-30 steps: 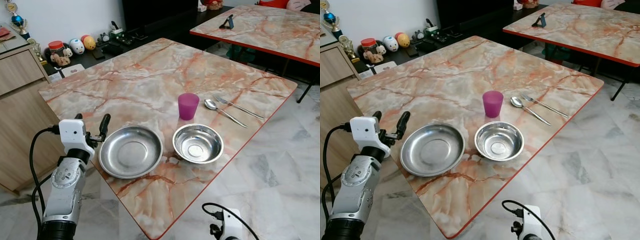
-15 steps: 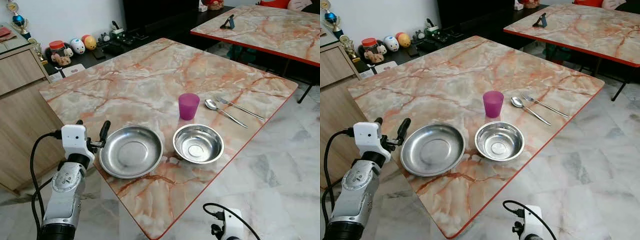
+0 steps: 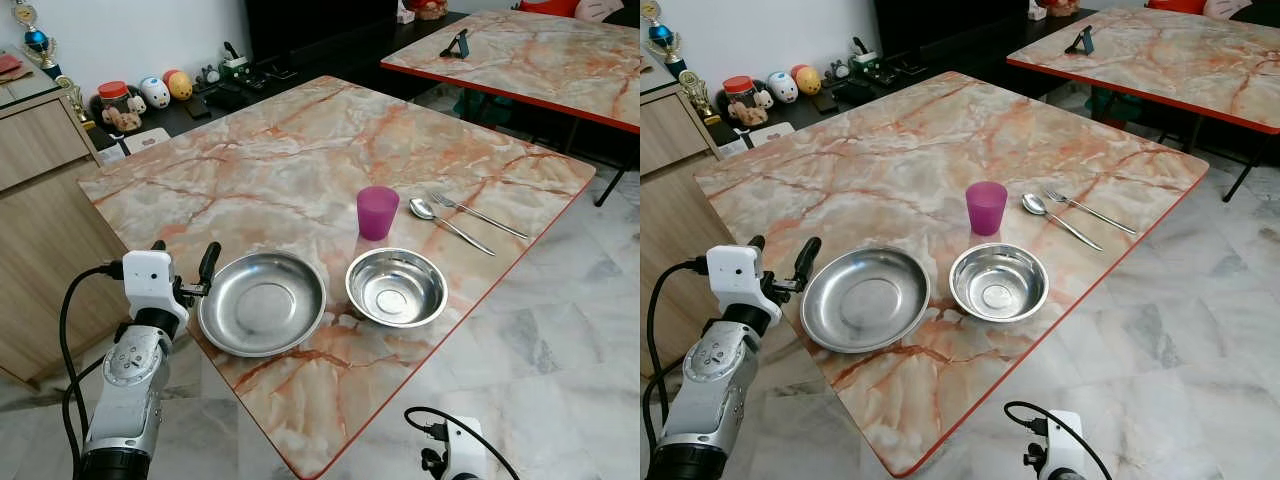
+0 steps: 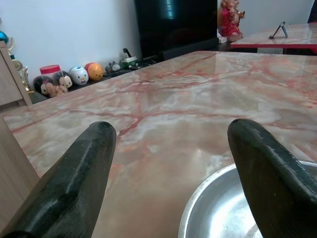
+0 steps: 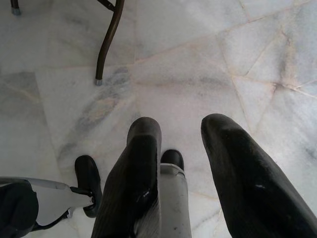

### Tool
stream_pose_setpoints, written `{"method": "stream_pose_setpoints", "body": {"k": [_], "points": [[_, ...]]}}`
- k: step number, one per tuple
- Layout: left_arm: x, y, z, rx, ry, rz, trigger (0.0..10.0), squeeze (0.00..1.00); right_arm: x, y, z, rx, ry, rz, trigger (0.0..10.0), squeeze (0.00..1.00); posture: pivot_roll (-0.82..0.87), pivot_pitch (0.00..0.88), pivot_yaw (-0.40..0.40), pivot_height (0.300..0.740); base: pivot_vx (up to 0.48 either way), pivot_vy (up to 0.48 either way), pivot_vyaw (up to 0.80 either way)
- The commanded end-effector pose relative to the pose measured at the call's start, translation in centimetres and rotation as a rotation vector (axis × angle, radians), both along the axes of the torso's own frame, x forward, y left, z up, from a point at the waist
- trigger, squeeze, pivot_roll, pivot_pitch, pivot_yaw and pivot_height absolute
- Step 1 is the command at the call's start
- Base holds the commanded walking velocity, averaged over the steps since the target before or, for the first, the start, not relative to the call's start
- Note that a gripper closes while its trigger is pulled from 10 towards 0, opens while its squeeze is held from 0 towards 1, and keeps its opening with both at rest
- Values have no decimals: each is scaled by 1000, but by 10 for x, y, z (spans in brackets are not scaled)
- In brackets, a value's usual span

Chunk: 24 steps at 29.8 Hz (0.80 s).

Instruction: Setting the table

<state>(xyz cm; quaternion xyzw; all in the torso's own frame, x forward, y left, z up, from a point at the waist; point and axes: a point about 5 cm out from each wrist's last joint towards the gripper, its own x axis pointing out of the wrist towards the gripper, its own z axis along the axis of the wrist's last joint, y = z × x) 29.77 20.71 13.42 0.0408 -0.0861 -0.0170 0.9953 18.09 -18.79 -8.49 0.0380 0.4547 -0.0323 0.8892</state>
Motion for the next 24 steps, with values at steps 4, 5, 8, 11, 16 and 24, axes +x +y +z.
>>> {"method": "stream_pose_setpoints", "body": {"k": [4,5,8,11,16,24], "points": [[-2,4,-3,11,7,3,10000,0,-5,3,-3,6,14,12,10000,0,-68,0,67,707,0,0,0],[-3,4,-3,9,7,5,10000,0,-5,4,-3,6,16,11,10000,0,-73,0,68,707,0,0,0],[-4,4,-4,8,7,4,10000,0,-6,4,-3,7,18,12,10000,0,-78,0,70,707,0,0,0],[-4,4,-4,10,3,2,10000,0,-7,4,-4,6,20,10,10000,0,-85,0,71,707,0,0,0],[-4,4,-3,8,-4,2,10000,0,-5,5,-3,3,13,20,10000,0,-81,0,67,707,0,0,0],[-7,11,0,11,1,38,10000,0,16,0,8,-3,-55,-14,10000,0,-92,0,63,707,0,0,0]]}}
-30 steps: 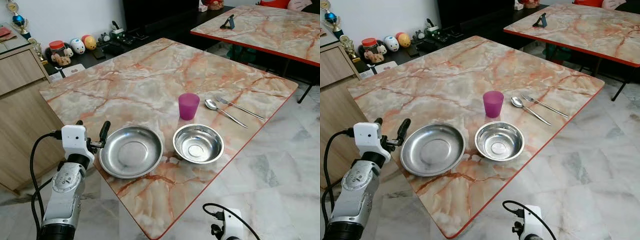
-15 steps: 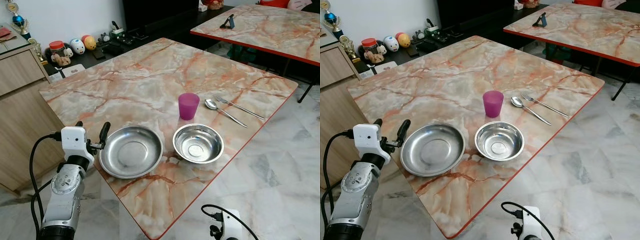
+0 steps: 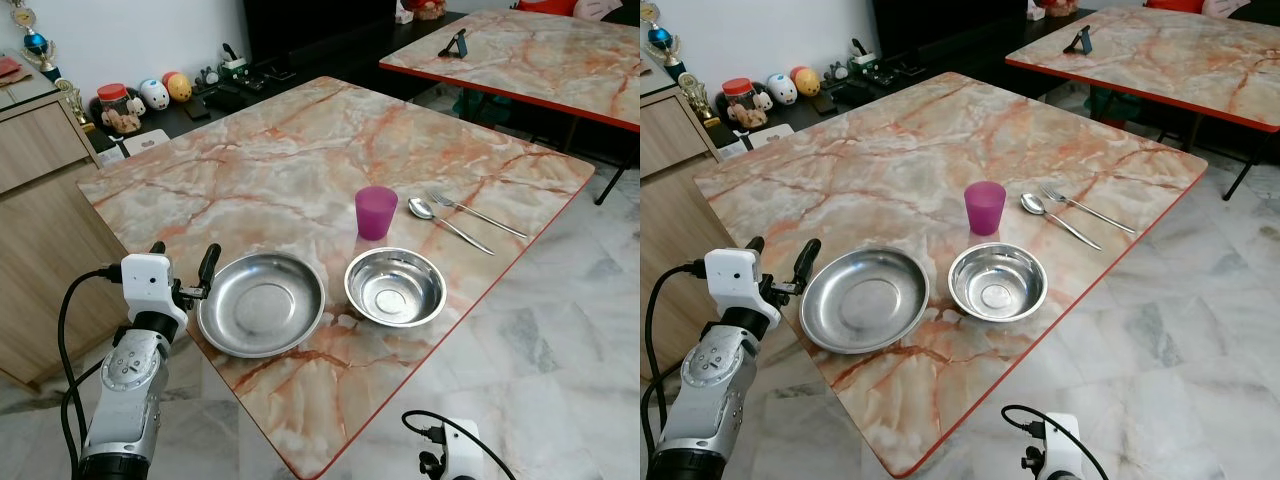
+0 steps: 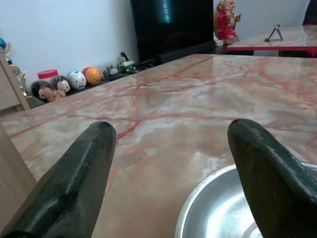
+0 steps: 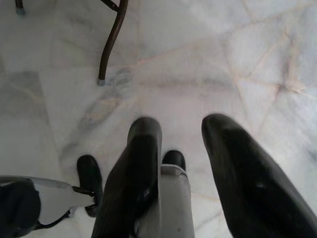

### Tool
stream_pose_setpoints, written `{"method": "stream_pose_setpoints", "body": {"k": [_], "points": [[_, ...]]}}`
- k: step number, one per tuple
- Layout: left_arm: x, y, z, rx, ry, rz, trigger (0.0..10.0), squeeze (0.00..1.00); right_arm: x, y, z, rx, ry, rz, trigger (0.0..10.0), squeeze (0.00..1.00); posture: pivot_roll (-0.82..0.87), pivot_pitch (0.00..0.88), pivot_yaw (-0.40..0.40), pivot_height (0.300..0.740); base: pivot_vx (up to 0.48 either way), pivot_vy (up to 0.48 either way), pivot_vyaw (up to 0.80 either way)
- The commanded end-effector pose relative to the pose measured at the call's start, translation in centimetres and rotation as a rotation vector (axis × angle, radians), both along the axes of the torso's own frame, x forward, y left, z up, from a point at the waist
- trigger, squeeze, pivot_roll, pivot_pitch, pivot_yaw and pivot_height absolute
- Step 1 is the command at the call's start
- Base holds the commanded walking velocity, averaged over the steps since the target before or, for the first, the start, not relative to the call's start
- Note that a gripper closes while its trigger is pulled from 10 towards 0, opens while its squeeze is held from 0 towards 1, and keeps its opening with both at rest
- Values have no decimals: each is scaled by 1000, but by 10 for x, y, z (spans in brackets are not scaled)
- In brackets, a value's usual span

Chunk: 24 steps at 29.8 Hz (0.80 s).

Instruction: Setting the table

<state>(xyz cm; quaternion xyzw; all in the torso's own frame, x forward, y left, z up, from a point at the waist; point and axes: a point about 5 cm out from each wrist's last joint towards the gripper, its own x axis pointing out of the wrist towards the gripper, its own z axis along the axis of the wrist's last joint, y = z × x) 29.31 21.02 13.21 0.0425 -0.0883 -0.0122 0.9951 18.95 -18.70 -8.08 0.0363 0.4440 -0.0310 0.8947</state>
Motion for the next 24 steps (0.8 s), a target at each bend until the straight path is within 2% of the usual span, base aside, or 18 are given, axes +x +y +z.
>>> {"method": "stream_pose_setpoints", "body": {"k": [1,3,4,5,6,7,9,10,11,14,18,23,24], "points": [[-1,9,5,15,-5,25,10000,0,12,-3,7,-4,-45,-20,10000,0,-80,0,68,707,0,0,0],[2,20,9,-6,-11,63,10000,0,19,-6,12,-11,-78,-24,10000,0,-73,0,58,707,0,0,0],[4,39,16,-93,-29,166,10000,0,21,-19,15,85,-121,-248,10000,0,-88,0,69,707,0,0,0],[4,42,26,-103,-63,164,10000,0,23,-23,17,54,-134,-206,10000,0,-96,0,80,707,0,0,0],[7,41,40,-63,-97,115,10000,0,26,-22,20,0,-148,-59,10000,0,-90,0,76,707,0,0,0],[13,41,43,12,-95,91,10000,0,21,-22,16,-15,-108,-45,10000,0,-86,0,79,707,0,0,0],[20,42,37,-7,-71,93,10000,0,16,-24,13,-61,-66,23,10000,0,-73,0,88,707,0,0,0],[20,42,37,-7,-71,93,10000,0,16,-24,13,-61,-66,23,10000,0,-73,0,88,707,0,0,0],[23,36,37,30,-65,73,10000,0,13,-26,12,-55,-67,21,10000,0,-73,0,88,707,0,0,0],[23,26,28,11,-37,69,10000,0,9,-32,11,-27,-72,-77,10000,0,-85,0,95,707,0,0,0],[21,22,20,-8,-3,58,10000,0,-3,-31,5,-37,-35,-39,10000,0,-57,0,77,707,0,0,0],[19,30,8,-24,68,83,10000,0,-8,-28,2,-20,-25,-62,10000,0,-57,0,81,707,0,0,0],[17,32,2,-17,110,79,10000,0,-8,-27,1,-13,-26,-72,10000,0,-54,0,85,707,0,0,0]]}}
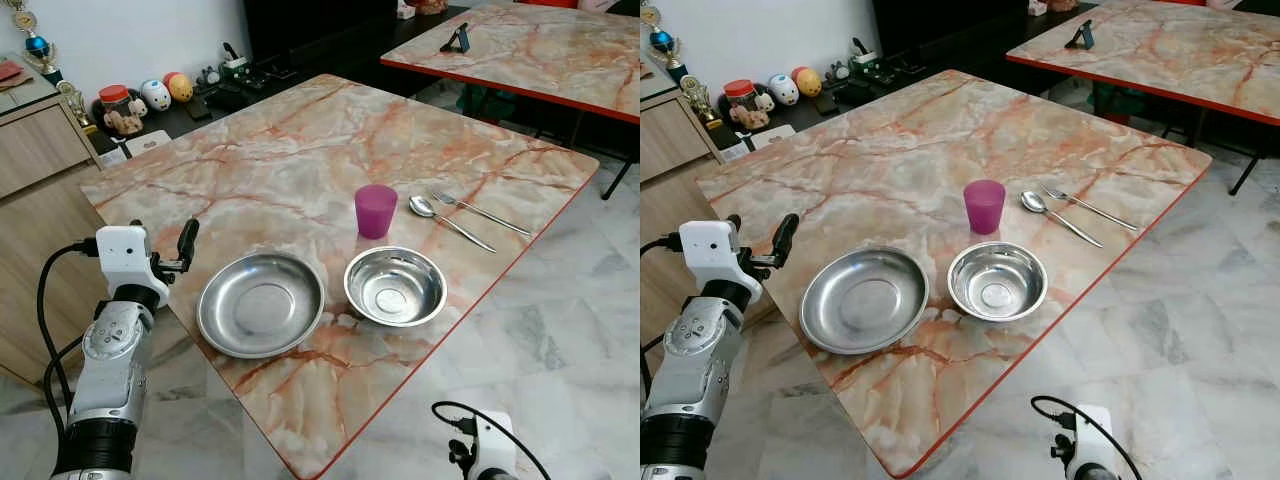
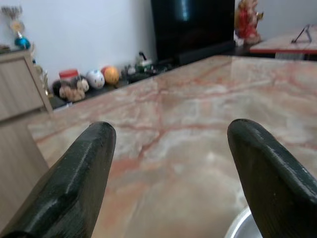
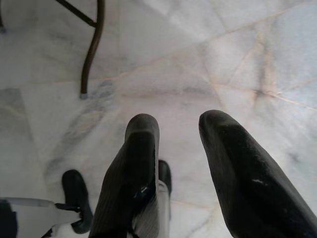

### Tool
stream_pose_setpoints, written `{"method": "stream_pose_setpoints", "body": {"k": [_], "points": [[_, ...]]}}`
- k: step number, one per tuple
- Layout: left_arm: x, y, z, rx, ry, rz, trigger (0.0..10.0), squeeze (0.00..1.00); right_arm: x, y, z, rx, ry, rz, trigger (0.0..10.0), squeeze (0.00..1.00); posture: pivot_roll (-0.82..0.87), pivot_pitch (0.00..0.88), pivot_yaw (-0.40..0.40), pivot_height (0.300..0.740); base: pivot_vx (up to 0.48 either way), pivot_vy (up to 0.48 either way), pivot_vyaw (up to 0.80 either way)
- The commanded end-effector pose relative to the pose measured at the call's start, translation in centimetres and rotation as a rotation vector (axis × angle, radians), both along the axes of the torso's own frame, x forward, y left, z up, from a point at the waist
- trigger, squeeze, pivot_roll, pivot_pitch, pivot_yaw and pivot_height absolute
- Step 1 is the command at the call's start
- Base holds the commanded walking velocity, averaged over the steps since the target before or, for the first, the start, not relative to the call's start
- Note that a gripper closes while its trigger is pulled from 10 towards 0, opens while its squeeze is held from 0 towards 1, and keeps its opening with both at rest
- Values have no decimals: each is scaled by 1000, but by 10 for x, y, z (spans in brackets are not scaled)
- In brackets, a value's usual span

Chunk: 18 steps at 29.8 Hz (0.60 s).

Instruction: Setting the table

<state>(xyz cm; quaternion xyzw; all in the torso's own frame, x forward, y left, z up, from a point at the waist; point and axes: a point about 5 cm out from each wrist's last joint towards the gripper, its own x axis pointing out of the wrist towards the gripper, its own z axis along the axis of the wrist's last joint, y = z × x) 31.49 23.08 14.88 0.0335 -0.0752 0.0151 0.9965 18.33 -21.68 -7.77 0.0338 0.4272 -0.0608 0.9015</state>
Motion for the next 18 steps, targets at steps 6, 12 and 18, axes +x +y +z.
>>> {"method": "stream_pose_setpoints", "body": {"k": [6,12,18], "points": [[-20,13,-38,-1,220,-33,10000,0,-5,6,-4,36,14,-27,10000,0,-63,0,98,707,0,0,0],[-30,10,-44,-17,263,-55,10000,0,-4,12,-5,39,28,-6,10000,0,-55,0,95,707,0,0,0],[-29,3,-49,-67,296,-55,10000,0,4,26,-3,42,22,6,10000,0,-52,0,87,707,0,0,0]]}}
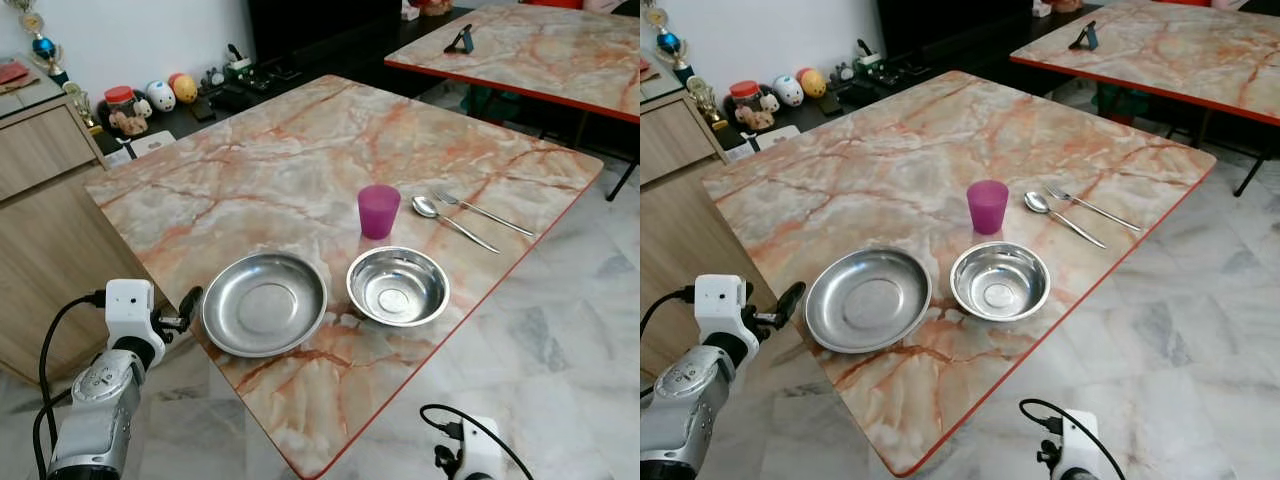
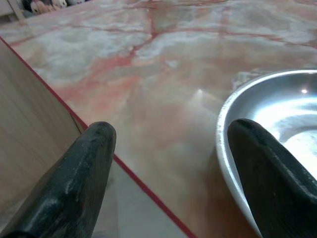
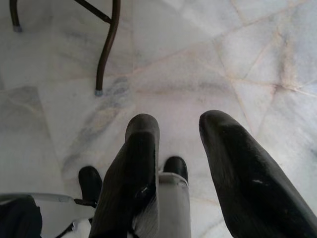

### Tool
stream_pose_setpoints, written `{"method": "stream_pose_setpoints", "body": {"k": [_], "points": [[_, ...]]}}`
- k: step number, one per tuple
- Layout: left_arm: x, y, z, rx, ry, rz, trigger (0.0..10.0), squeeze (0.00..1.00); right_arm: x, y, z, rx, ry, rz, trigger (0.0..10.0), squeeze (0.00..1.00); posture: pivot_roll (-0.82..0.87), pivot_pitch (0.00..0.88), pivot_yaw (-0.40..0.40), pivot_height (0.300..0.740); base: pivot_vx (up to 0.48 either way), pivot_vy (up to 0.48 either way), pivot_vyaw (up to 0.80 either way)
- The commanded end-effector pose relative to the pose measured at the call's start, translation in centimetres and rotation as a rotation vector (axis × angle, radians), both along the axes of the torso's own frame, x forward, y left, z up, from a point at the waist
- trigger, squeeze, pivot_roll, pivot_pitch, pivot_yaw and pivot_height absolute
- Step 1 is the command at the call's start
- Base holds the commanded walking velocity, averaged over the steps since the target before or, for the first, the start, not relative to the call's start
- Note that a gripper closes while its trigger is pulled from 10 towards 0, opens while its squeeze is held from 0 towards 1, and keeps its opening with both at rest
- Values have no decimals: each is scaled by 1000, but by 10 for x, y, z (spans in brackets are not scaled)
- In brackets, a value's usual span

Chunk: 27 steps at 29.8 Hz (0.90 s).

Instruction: Setting the table

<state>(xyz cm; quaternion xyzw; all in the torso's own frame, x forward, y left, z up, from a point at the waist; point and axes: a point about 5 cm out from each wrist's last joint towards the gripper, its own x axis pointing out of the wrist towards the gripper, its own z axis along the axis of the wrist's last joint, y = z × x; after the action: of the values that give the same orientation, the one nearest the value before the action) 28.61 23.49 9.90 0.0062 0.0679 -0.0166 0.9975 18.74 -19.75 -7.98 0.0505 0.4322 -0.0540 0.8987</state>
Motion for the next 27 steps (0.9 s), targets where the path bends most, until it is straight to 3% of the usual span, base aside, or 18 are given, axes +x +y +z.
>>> {"method": "stream_pose_setpoints", "body": {"k": [1,2,3,4,6,9,10,19,27], "points": [[0,-3,-1,-19,20,6,10000,0,1,9,-1,6,14,12,10000,0,-53,0,87,707,0,0,0],[0,-3,-1,-19,20,6,10000,0,1,9,-1,6,14,12,10000,0,-53,0,87,707,0,0,0],[-1,-5,-2,-43,32,6,10000,384,2,14,-1,7,16,16,10000,0,-53,0,87,707,0,0,0],[-2,-6,-1,-57,37,13,10000,965,2,15,-2,7,17,16,10000,0,-51,0,85,707,0,0,0],[-2,-5,-1,-70,40,23,10000,1000,2,16,-2,7,17,16,10000,0,-51,0,85,707,0,0,0],[-2,-7,0,-108,60,23,10000,1000,0,18,-3,10,25,20,10000,0,-49,0,82,707,0,0,0],[-1,-8,0,-107,71,16,10000,4,0,19,-3,11,27,21,10000,0,-47,0,80,707,0,0,0],[4,-16,-1,-102,102,-11,10000,0,2,19,-2,12,21,24,10000,0,-50,0,77,707,0,0,0],[8,-19,-1,-97,116,7,10000,0,0,3,-1,-3,21,15,10000,0,-52,0,71,707,0,0,0]]}}
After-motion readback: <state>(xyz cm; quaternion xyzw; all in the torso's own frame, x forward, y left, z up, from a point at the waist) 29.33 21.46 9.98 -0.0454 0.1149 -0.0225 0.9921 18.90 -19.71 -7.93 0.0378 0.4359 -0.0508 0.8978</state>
